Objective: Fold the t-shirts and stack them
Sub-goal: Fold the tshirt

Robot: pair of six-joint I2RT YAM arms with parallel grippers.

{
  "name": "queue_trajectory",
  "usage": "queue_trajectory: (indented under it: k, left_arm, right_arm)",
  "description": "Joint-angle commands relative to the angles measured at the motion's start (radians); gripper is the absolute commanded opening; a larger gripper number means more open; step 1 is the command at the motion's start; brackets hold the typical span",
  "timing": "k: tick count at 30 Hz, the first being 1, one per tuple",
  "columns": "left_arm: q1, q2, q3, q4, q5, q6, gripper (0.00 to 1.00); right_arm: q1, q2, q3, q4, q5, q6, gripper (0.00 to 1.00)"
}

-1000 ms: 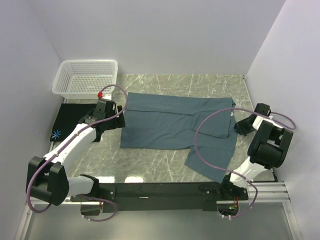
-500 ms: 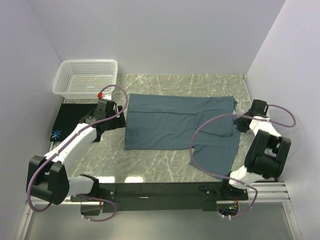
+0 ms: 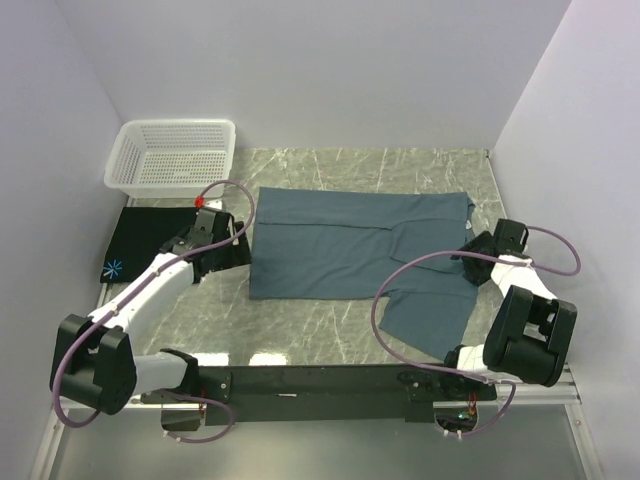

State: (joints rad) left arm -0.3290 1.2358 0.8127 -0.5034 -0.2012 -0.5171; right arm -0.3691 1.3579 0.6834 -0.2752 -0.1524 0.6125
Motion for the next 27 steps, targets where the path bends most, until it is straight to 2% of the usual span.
queue_trajectory:
  k: [1,5,11,14,20,27]
  left_arm:
    - [-0.004,-0.033,0.008,0.011,-0.030,0.002,0.94]
    - [-0.004,-0.047,0.003,0.014,-0.015,0.008,0.94]
    - [-0.004,-0.073,0.003,0.016,-0.018,0.014,0.94]
    - [-0.004,-0.084,0.003,0.012,-0.027,0.015,0.94]
    - [-0.004,-0.105,0.000,0.016,-0.014,0.019,0.93]
    - [-0.004,-0.127,-0.004,0.017,-0.012,0.020,0.93]
  right_arm:
    - [-0.030,-0.006,-0.008,0.100,-0.076,-0.005,0.64]
    - [-0.045,0.021,-0.038,0.180,-0.101,-0.028,0.64]
    - [-0.053,0.105,-0.033,0.195,-0.171,-0.051,0.63]
    - [-0.054,0.095,-0.033,0.174,-0.177,-0.051,0.62]
    - [-0.053,0.020,-0.038,0.139,-0.168,-0.046,0.51]
    - [-0.079,-0.031,-0.065,0.129,-0.087,-0.036,0.52]
